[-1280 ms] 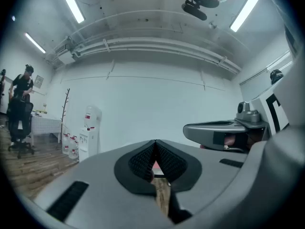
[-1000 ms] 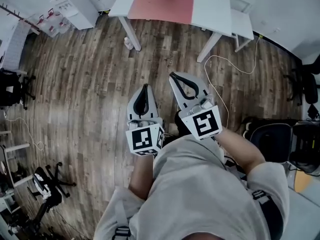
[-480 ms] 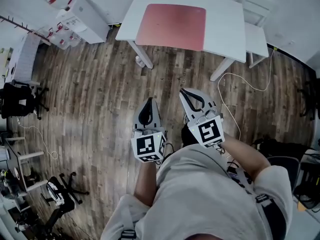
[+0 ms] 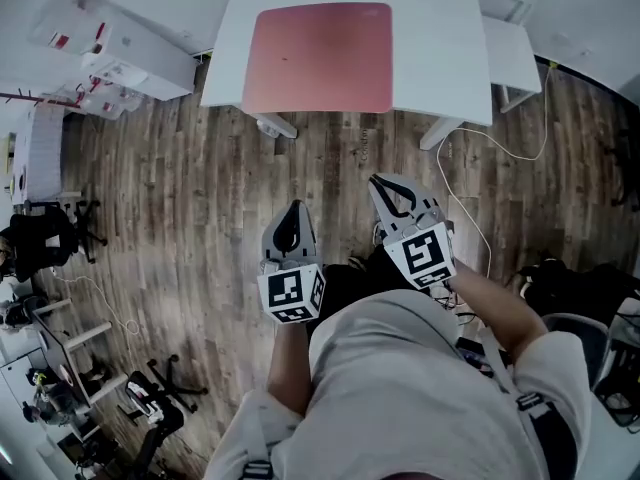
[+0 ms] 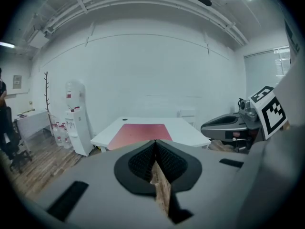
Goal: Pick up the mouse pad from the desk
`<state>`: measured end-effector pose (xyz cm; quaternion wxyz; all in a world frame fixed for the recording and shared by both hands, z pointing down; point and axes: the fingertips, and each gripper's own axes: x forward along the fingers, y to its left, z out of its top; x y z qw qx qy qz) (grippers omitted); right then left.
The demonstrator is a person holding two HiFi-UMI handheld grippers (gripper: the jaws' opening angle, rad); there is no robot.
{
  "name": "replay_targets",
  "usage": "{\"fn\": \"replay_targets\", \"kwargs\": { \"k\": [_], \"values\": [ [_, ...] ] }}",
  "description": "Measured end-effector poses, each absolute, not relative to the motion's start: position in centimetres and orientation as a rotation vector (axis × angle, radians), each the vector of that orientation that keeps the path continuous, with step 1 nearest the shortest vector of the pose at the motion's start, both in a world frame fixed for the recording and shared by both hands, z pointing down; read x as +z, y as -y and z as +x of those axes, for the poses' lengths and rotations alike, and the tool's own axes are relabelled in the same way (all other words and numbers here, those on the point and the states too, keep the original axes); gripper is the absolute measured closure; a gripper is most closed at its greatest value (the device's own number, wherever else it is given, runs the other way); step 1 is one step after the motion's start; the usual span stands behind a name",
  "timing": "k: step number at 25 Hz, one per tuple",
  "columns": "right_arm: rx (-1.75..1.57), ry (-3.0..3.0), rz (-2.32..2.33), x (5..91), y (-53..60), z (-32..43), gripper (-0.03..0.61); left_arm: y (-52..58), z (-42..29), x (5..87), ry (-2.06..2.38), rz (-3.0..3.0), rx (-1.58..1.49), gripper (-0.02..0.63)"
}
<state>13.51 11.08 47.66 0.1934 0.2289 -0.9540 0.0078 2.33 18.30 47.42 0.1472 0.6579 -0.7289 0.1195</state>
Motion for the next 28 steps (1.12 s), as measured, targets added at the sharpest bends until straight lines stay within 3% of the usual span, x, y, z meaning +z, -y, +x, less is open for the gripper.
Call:
{"fn": "replay_targets", "kwargs": {
  "k": [12,21,24,25,28],
  "values": [
    [-0.064,2.411,0.747,53.6,-3.7,12.0,0.535,-9.5,-6.0,54.8,1.991,1.932,0.631,0.601],
    [-0.279,2.149,0.735,59.8,1.1,7.4,0.534,-3.2,-11.4,64.5,1.806,2.089,1.244,0.600],
    [-0.317,2.061,0.697,62.4,2.6,5.8,0.416,-1.1,-13.5,66.6,1.783,2.135,1.427,0.598],
    [-0.337,2.033,0.693,63.2,3.1,5.3,0.414,-0.6,-14.1,67.2,1.772,2.148,1.503,0.595],
    [-0.453,1.931,0.679,65.1,4.6,4.2,0.405,0.7,-15.6,69.1,1.684,2.173,1.672,0.487]
  ]
}}
